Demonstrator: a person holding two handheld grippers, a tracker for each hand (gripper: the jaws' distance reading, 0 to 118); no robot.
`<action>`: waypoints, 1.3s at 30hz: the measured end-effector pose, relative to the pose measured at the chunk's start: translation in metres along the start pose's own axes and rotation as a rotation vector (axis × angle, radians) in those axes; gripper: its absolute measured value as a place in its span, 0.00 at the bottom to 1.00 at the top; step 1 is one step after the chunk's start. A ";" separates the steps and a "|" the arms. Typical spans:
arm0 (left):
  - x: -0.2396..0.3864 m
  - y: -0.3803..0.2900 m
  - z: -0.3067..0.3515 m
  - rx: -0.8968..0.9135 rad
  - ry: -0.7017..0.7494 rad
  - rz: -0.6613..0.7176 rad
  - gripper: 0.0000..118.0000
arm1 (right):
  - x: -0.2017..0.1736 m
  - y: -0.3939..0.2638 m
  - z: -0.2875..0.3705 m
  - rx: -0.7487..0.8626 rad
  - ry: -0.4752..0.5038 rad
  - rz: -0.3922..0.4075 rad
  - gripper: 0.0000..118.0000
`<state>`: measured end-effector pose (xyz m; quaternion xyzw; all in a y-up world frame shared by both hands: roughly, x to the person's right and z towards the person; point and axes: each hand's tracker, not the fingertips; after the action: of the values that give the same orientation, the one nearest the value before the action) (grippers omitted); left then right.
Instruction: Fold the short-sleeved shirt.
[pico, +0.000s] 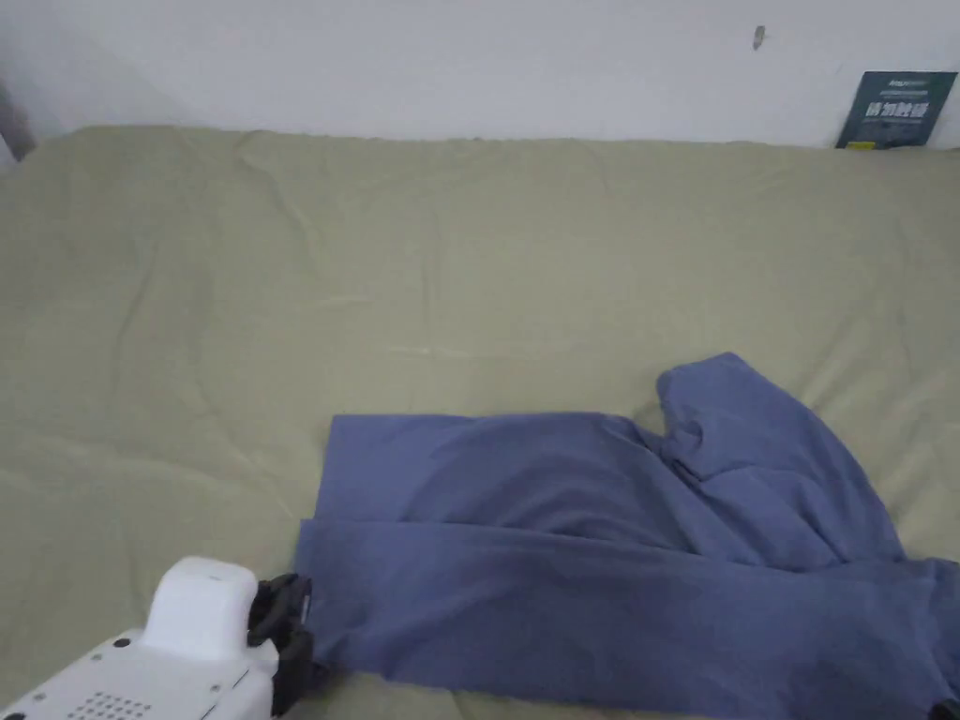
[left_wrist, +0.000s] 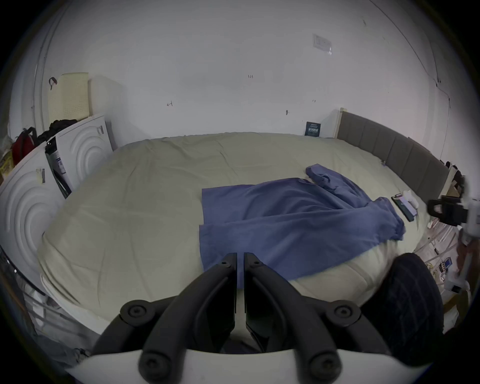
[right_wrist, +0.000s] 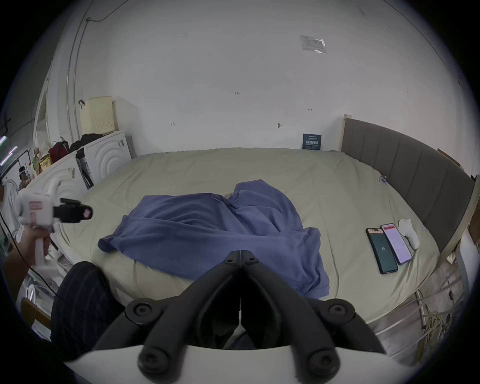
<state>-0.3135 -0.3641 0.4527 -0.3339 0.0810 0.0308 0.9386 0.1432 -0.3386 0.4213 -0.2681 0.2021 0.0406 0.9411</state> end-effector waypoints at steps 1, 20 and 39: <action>-0.005 0.012 -0.016 -0.009 -0.001 0.006 0.03 | 0.000 0.002 -0.002 -0.003 -0.003 -0.004 0.00; -0.072 0.107 -0.290 -0.376 0.040 -0.008 0.97 | 0.024 -0.007 -0.046 -0.145 -0.017 -0.142 0.00; -0.020 0.096 -0.210 -0.229 -0.081 -0.059 0.01 | 0.054 0.041 -0.092 -0.195 -0.077 -0.004 0.00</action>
<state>-0.3716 -0.4221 0.2360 -0.4395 0.0291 0.0256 0.8974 0.1522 -0.3533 0.3087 -0.3572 0.1604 0.0682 0.9176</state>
